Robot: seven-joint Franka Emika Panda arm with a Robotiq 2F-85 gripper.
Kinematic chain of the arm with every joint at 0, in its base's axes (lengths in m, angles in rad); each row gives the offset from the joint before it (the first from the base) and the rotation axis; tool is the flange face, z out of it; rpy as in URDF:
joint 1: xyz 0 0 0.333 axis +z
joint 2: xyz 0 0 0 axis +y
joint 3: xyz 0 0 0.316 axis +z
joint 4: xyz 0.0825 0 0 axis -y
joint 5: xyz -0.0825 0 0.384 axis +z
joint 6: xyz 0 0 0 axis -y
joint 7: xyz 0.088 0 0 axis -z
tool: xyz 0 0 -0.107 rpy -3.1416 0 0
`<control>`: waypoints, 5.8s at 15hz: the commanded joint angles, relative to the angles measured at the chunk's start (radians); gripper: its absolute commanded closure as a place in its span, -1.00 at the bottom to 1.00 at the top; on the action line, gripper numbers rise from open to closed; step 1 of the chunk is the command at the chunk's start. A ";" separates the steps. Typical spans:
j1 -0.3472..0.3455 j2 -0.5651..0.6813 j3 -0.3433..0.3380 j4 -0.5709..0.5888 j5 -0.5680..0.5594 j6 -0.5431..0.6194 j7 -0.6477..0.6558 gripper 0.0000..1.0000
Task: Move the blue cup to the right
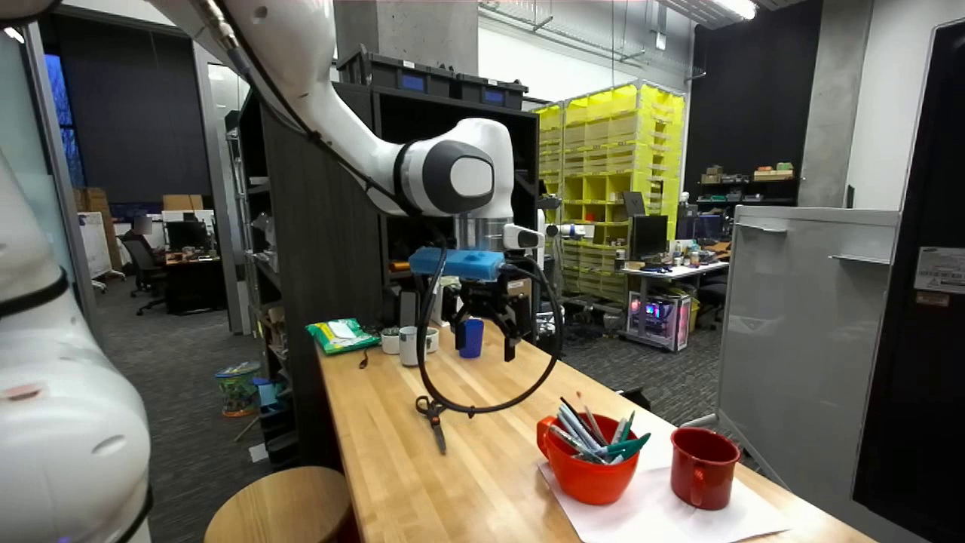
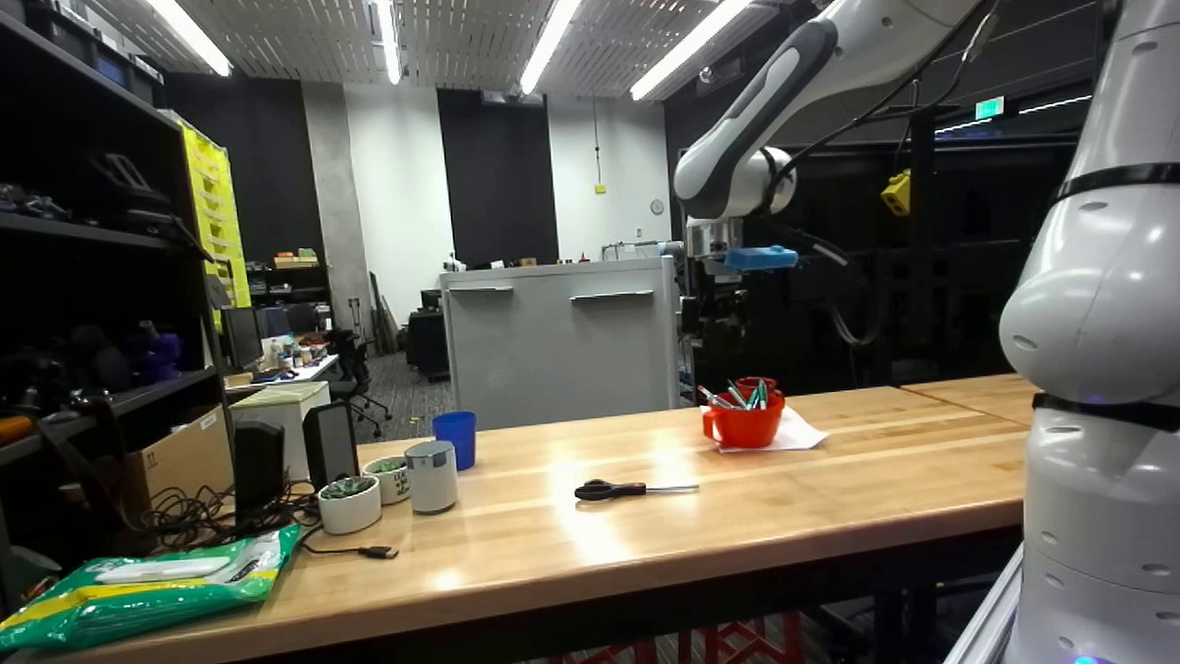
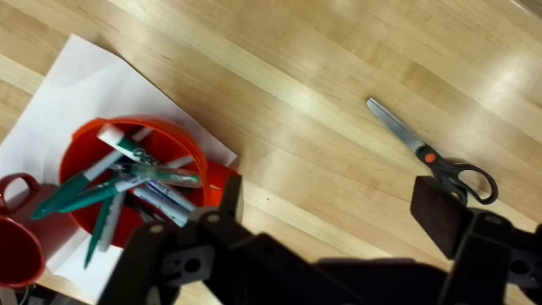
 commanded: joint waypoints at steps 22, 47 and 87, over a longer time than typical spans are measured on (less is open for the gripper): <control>0.141 0.501 0.184 0.548 0.015 -0.028 0.215 -1.00; 0.215 0.816 0.183 1.054 0.003 -0.127 0.275 -1.00; 0.321 1.199 0.059 1.425 0.017 -0.010 0.804 0.87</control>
